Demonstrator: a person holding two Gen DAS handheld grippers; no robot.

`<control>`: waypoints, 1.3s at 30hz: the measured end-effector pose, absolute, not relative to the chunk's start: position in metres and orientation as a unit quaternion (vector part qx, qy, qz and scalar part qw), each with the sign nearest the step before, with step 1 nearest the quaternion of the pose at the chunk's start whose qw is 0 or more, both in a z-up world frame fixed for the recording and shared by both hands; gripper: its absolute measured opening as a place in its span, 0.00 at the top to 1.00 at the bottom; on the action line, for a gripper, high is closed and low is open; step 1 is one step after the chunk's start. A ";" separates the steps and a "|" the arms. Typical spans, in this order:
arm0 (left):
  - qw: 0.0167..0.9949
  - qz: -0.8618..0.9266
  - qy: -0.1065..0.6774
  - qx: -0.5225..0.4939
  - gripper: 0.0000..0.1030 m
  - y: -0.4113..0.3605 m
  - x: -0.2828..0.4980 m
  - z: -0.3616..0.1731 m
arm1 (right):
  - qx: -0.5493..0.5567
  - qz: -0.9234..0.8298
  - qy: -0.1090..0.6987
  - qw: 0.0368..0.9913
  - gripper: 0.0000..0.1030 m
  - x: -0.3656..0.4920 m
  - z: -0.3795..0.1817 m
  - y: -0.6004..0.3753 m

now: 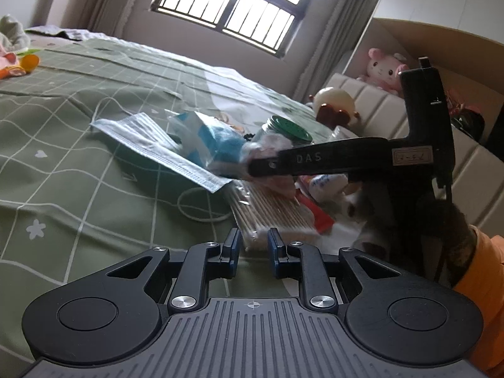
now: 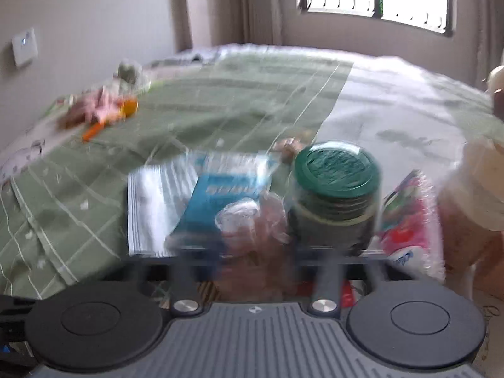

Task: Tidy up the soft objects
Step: 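Grasp the pink lace puff in plastic with the right gripper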

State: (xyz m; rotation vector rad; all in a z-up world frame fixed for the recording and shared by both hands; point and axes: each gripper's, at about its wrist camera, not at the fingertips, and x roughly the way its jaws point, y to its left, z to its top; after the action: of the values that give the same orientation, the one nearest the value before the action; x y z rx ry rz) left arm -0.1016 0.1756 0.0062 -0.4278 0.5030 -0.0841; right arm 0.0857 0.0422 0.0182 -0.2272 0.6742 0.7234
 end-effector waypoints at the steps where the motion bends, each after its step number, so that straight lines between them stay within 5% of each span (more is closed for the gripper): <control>1: 0.945 -0.039 0.245 -0.215 0.80 0.178 -0.101 0.006 | -0.102 0.337 0.309 0.884 0.78 0.081 0.025 0.032; 14: 0.937 -0.014 0.261 -0.232 0.75 0.160 -0.048 0.008 | -0.079 0.189 0.282 0.938 0.78 0.038 -0.012 -0.125; 19: 0.935 -0.132 0.302 -0.135 0.73 0.108 -0.060 0.026 | -0.033 0.201 0.279 0.939 0.78 0.041 -0.017 -0.140; 24: 0.959 -0.112 0.260 0.004 0.73 0.079 -0.066 0.055 | 0.005 0.215 0.281 0.935 0.77 0.042 -0.020 -0.154; 29: 0.920 -0.135 0.354 0.097 0.72 0.051 -0.026 0.042 | 0.019 0.220 0.281 0.934 0.76 0.042 -0.021 -0.156; 34: 0.907 -0.159 0.365 0.135 0.36 0.029 -0.024 0.034 | 0.036 0.226 0.283 0.932 0.76 0.043 -0.023 -0.161; 39: 0.910 -0.157 0.369 0.107 0.36 0.031 -0.015 0.038 | 0.043 0.230 0.283 0.930 0.76 0.042 -0.024 -0.163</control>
State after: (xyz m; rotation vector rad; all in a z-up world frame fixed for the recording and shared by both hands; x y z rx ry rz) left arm -0.0153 0.0314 0.0380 0.2211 0.7619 -0.3235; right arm 0.0424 -0.1628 -0.0236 0.0879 0.5798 0.4700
